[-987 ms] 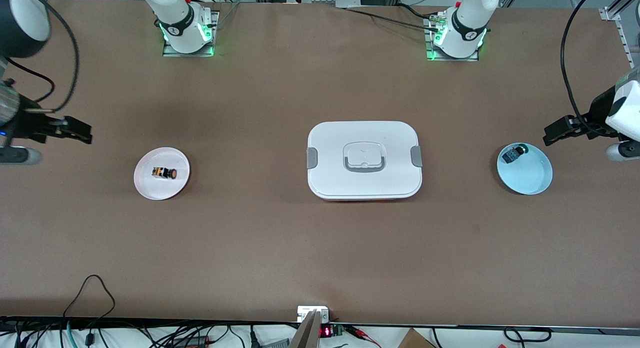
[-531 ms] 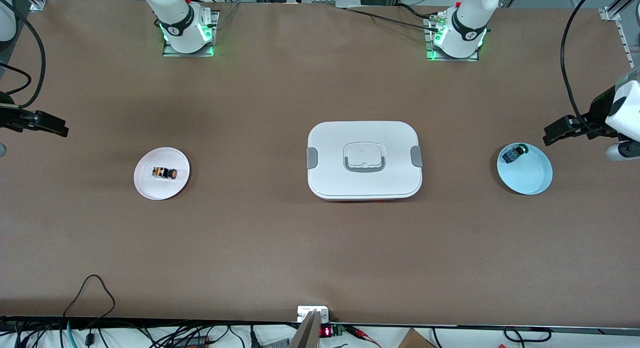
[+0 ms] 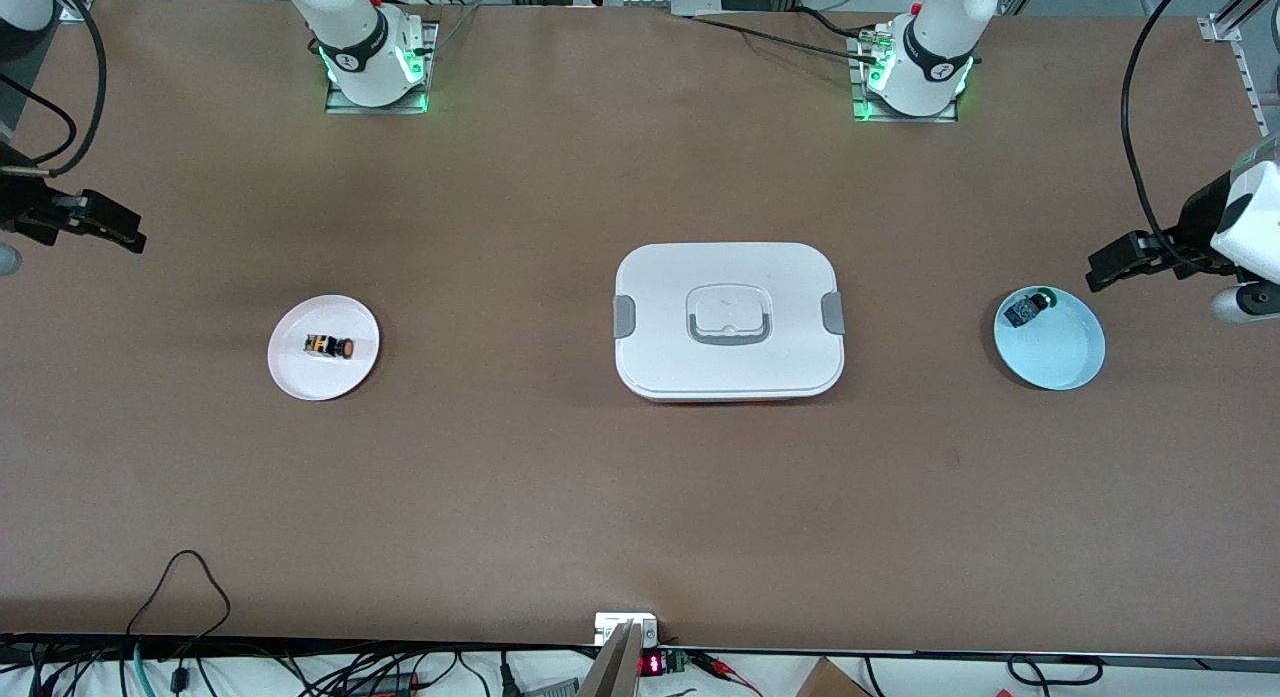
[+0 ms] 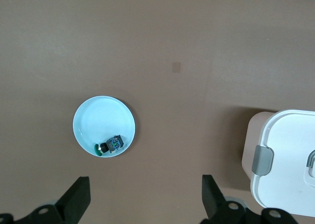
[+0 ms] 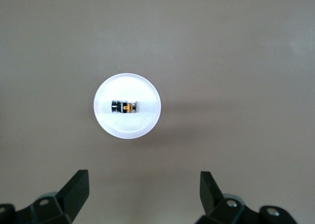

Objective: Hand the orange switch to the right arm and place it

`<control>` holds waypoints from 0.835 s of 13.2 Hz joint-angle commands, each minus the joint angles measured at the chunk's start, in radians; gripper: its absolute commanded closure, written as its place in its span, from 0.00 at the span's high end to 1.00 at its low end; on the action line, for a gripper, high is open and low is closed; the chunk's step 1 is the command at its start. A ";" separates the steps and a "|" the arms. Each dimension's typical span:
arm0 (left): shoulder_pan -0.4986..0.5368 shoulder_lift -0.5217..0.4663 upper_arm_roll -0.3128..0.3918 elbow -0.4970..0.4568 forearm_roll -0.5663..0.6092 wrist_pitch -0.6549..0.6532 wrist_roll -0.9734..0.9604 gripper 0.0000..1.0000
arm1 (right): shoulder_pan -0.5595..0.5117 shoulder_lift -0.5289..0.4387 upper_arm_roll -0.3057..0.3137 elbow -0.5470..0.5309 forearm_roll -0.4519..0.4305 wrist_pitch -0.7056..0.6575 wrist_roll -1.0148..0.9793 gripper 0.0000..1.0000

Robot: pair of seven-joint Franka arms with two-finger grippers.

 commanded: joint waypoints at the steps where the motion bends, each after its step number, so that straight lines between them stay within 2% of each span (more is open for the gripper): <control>1: 0.001 0.014 -0.003 0.034 0.022 -0.026 0.021 1.00 | -0.009 -0.024 -0.005 -0.026 0.047 0.009 -0.011 1.00; 11: -0.001 0.014 -0.004 0.034 0.022 -0.026 0.021 1.00 | 0.007 -0.003 0.006 0.015 0.034 0.006 -0.009 1.00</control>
